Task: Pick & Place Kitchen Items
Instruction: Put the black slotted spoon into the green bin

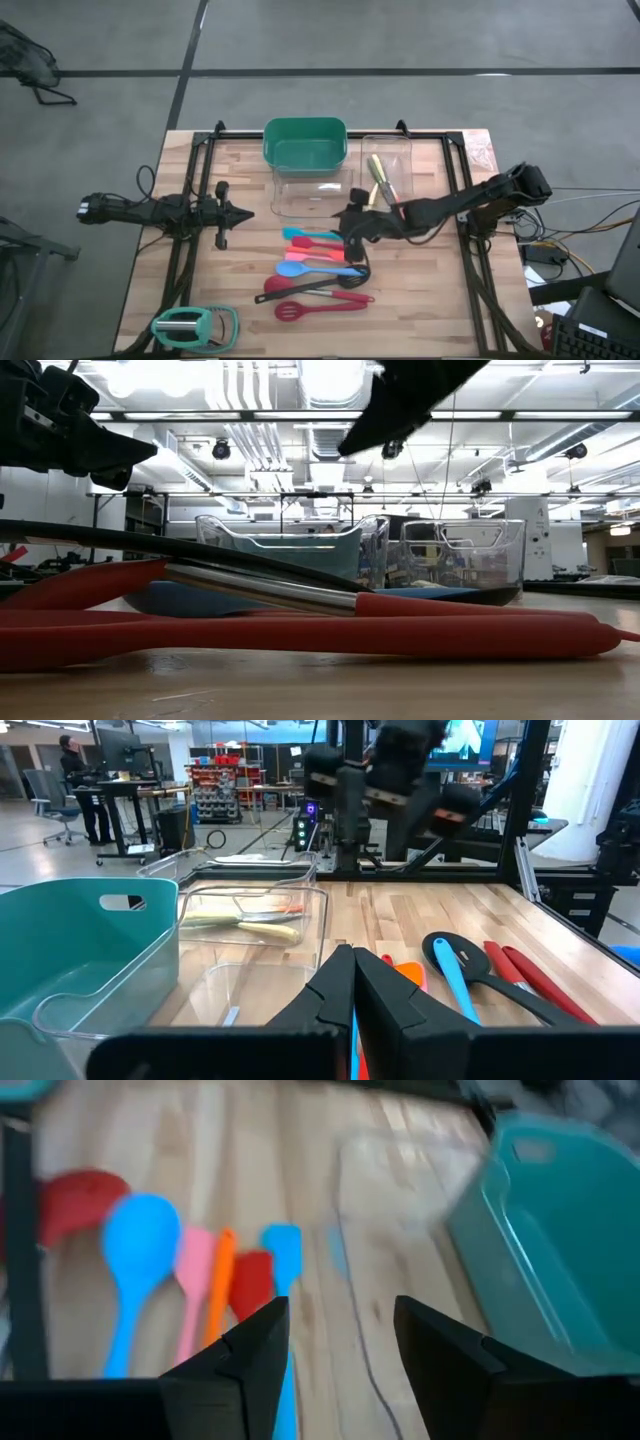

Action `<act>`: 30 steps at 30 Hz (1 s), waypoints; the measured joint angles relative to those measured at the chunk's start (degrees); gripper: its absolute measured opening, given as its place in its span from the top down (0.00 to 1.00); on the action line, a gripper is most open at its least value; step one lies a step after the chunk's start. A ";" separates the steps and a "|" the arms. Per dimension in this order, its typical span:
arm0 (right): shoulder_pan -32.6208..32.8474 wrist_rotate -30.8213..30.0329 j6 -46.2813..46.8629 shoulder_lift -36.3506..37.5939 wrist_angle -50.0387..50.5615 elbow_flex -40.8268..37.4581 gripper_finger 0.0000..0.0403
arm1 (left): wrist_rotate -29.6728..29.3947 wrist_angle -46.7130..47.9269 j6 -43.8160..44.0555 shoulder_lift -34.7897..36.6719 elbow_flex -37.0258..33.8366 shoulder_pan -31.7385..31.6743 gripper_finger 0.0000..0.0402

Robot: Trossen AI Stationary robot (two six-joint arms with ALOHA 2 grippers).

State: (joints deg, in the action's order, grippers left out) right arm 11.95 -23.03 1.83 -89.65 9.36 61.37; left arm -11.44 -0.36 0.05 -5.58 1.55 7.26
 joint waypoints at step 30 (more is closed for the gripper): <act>3.40 20.80 7.67 -22.67 -9.62 16.99 0.63 | 0.00 0.00 0.01 -0.11 0.00 -0.01 0.98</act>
State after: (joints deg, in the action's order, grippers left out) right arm 15.35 -2.23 9.50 -112.32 -0.26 78.35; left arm -11.44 -0.36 0.07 -5.70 1.55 7.25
